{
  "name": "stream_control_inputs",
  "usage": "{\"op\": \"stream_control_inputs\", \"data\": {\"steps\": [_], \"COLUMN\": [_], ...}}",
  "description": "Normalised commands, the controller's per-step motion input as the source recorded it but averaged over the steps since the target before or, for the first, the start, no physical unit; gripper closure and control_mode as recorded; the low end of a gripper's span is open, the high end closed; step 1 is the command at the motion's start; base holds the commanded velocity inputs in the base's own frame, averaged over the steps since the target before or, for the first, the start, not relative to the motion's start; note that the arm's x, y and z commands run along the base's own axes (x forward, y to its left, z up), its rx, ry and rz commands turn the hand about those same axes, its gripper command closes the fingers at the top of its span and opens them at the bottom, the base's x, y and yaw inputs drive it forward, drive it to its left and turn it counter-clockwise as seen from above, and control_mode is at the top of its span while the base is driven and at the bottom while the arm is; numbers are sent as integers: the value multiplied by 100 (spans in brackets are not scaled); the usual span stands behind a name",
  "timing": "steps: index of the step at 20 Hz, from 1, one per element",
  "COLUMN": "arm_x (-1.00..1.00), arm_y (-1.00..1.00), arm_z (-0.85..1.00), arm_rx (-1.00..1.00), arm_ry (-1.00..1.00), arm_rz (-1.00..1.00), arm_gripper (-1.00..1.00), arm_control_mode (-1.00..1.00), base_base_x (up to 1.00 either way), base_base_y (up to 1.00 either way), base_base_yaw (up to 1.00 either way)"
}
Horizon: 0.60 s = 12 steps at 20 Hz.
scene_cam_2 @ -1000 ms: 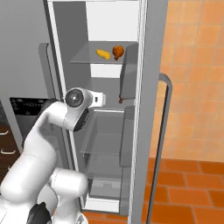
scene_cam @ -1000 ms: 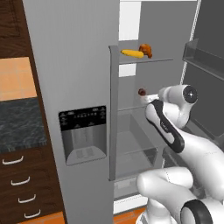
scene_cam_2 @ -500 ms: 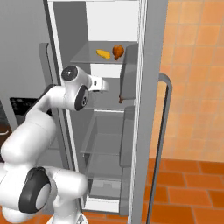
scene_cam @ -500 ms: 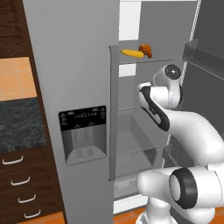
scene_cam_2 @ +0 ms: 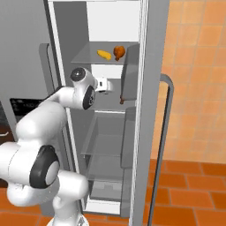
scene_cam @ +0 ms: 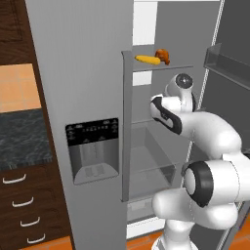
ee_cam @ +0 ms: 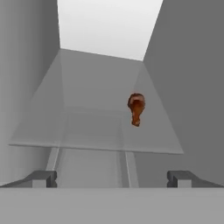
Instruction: Place one corn and one chicken drumstick in each tupperware on the nearby counter, to pack two identical lunches.
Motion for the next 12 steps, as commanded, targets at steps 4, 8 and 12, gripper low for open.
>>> {"op": "stream_control_inputs", "data": {"steps": [4,8,12], "arm_x": [41,36,47], "arm_y": [-19,-25,-19], "arm_z": [-6,-25,-31], "arm_rx": [0,0,0], "arm_ry": [0,0,0], "arm_rz": [-12,-10,0], "arm_gripper": [-100,-100,-100], "arm_control_mode": [-100,-100,-100], "base_base_x": [0,0,0], "base_base_y": [0,0,0], "base_base_yaw": [0,0,0]}}
